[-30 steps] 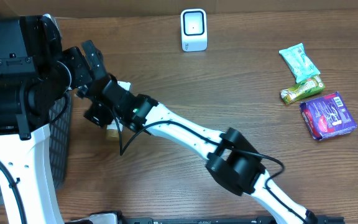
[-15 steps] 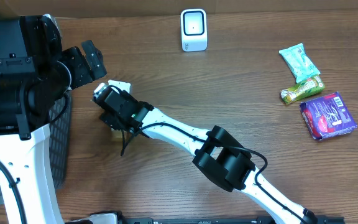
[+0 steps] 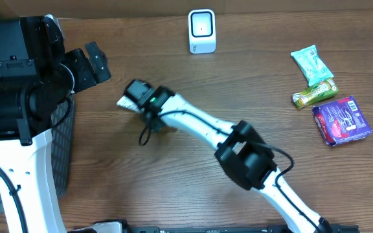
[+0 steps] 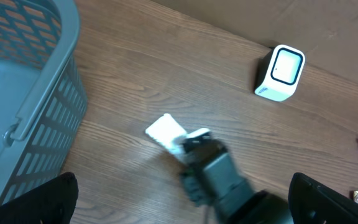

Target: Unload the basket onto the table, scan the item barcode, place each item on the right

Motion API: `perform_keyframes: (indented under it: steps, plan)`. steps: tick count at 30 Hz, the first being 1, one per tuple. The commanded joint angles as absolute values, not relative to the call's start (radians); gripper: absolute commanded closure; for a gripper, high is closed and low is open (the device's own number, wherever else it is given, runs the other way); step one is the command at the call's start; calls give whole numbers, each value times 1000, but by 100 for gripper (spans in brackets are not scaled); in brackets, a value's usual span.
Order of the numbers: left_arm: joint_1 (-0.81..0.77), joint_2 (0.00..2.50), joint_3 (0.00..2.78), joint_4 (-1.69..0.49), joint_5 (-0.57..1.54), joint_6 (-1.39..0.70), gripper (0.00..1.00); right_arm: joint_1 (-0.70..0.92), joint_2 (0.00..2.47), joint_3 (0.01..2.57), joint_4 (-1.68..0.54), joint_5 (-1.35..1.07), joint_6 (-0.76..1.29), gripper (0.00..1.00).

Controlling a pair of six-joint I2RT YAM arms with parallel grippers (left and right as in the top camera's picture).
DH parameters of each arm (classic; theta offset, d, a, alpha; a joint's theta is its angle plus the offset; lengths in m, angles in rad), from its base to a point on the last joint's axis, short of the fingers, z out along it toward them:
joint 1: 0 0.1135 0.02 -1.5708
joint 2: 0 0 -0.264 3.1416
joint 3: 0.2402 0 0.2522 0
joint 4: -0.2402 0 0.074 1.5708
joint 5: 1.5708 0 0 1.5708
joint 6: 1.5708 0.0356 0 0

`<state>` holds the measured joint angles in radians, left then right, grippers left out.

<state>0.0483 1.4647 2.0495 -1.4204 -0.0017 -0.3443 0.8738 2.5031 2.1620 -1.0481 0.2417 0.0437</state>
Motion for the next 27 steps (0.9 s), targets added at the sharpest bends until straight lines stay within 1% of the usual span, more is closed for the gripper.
perform_keyframes:
  steps: [1,5,6,11,12,14,18,19,22,24,25,27]
  plan:
    - [52,1468,2062,-1418,-10,-337,0,779,2468,2149,-1143,253,102,30]
    - [52,1468,2062,-1418,-10,-337,0,670,2440,2149,-1234,147,109,29]
    - [52,1468,2062,-1418,-10,-337,0,642,2436,2149,-1248,121,109,27]
    - [52,1468,2062,-1418,-10,-337,0,531,2430,2149,-1281,14,99,25]
    - [52,1468,2062,-1418,-10,-337,0,513,2421,2150,-1281,-24,73,23]
    - [52,1468,2062,-1418,-10,-337,0,497,2400,2167,-1294,-72,30,19]
    - [52,1468,2062,-1418,-10,-336,0,492,2354,2253,-1328,-73,-7,14]
    - [52,1468,2062,-1418,-10,-337,1,493,2345,2306,-1345,-73,-20,10]
    - [52,1468,2062,-1418,-10,-336,0,495,2345,2364,-1349,-64,-31,10]
    - [52,1468,2062,-1418,-10,-337,0,495,2345,2364,-1321,-62,-31,12]
    - [52,1468,2062,-1418,-10,-337,0,493,2346,2362,-1301,-57,-30,15]
    - [52,1468,2062,-1418,-10,-337,0,488,2350,2339,-1231,8,41,35]
